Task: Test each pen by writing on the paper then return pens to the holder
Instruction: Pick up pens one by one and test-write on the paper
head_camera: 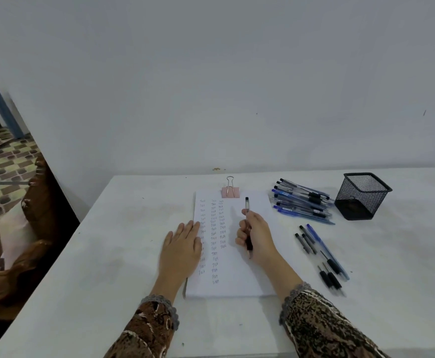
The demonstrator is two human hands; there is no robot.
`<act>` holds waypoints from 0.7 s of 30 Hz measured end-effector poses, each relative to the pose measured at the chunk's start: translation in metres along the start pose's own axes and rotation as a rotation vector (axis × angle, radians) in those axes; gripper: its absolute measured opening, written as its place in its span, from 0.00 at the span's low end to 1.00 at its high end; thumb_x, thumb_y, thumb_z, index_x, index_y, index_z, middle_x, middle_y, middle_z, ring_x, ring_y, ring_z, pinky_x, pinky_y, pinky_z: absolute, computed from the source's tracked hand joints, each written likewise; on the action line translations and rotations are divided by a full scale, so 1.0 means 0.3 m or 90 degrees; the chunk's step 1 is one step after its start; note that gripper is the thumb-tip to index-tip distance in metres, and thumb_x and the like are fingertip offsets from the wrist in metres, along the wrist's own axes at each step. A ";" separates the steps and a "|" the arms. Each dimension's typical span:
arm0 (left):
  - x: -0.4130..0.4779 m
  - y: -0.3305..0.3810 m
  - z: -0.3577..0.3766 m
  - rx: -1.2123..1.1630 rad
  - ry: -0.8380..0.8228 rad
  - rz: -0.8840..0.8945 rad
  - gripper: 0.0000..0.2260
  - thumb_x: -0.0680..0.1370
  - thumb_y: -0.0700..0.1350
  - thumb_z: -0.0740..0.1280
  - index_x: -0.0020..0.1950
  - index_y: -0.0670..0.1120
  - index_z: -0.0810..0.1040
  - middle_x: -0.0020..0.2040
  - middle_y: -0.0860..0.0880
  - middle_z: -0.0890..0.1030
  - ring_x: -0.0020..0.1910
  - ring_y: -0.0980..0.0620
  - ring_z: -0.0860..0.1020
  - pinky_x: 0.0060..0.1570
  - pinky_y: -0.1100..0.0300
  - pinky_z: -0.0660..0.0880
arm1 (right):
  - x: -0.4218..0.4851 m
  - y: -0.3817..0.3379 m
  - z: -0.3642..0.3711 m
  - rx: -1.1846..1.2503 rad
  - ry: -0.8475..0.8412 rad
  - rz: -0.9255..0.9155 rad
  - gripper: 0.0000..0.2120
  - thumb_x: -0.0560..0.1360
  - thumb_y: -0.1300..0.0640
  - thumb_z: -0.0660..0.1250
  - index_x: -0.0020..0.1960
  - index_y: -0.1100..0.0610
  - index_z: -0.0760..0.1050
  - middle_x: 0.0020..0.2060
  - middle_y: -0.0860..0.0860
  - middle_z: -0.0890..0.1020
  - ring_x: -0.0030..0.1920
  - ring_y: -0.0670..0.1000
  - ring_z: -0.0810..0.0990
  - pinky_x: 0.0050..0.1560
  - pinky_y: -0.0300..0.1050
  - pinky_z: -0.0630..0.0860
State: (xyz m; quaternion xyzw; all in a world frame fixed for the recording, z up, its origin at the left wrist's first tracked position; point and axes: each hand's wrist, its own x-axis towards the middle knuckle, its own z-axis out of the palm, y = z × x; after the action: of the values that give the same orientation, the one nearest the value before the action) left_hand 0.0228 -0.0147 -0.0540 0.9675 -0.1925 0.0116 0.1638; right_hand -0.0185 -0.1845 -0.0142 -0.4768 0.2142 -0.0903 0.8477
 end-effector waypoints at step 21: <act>0.003 0.005 0.002 -0.002 0.005 -0.003 0.21 0.82 0.48 0.47 0.76 0.52 0.52 0.77 0.54 0.54 0.76 0.55 0.50 0.74 0.55 0.46 | 0.096 -0.300 -0.542 -1.042 0.260 0.050 0.10 0.72 0.54 0.60 0.36 0.58 0.67 0.33 0.53 0.72 0.42 0.58 0.75 0.53 0.51 0.75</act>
State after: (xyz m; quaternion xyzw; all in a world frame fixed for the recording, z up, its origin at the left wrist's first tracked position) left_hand 0.0231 -0.0166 -0.0541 0.9676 -0.1894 0.0145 0.1661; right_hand -0.0613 -0.3676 -0.0198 -0.9070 0.3776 0.0384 0.1824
